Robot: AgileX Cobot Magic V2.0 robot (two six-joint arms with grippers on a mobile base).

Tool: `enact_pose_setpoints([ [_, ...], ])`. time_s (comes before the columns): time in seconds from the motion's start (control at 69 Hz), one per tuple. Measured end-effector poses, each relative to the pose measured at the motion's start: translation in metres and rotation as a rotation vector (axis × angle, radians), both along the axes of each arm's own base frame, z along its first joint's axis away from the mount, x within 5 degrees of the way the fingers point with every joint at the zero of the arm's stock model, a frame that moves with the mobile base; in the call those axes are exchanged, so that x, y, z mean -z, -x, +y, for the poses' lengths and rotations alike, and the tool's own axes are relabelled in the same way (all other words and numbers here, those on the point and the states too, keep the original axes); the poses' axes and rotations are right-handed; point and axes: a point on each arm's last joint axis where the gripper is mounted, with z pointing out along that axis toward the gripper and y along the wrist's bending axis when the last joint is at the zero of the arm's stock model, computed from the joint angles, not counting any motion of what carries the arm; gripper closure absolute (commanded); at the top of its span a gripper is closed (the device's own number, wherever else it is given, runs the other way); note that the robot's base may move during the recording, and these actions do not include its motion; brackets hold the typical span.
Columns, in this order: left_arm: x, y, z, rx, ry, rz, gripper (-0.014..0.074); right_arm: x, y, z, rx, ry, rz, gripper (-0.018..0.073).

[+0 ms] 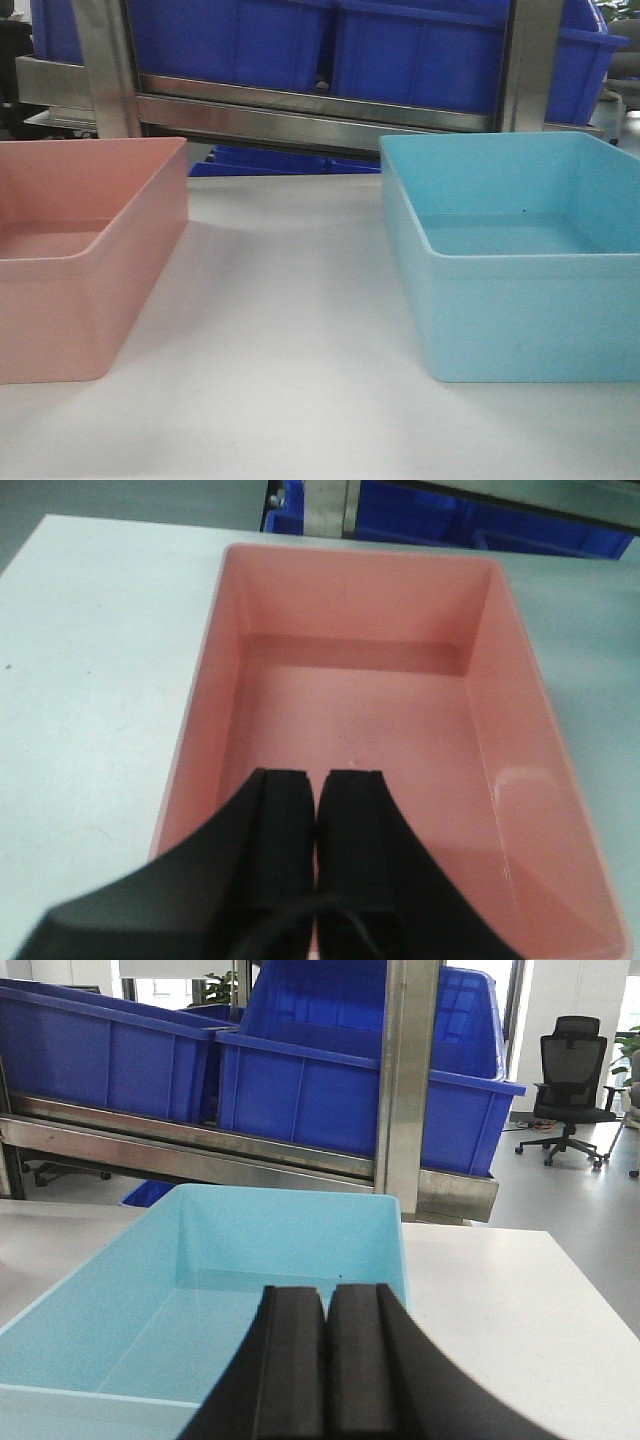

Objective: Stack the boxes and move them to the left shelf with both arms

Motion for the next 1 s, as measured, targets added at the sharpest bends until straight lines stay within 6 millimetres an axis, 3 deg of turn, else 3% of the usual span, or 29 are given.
enact_pose_setpoints([
  [0.159, 0.003, -0.044, -0.003, 0.000, -0.001, 0.153, 0.0553, 0.000, 0.000, 0.000, 0.000, 0.000, 0.000, 0.0510],
  [0.29, 0.004, -0.076, 0.000, 0.000, -0.024, 0.250, 0.0339, 0.000, 0.000, 0.000, 0.000, 0.000, 0.000, 0.0510],
  [0.377, 0.006, -0.098, 0.009, -0.023, -0.017, 0.343, 0.0244, 0.000, 0.000, 0.000, 0.000, 0.000, 0.000, 0.0510],
  [0.681, 0.012, -0.174, 0.053, -0.021, 0.004, 0.610, 0.0239, 0.000, 0.000, 0.000, 0.000, 0.000, 0.000, 0.0510],
  [1.0, 0.068, -0.229, 0.081, -0.033, 0.044, 0.768, 0.0240, 0.000, 0.000, 0.000, 0.000, 0.000, 0.000, 0.0510],
])
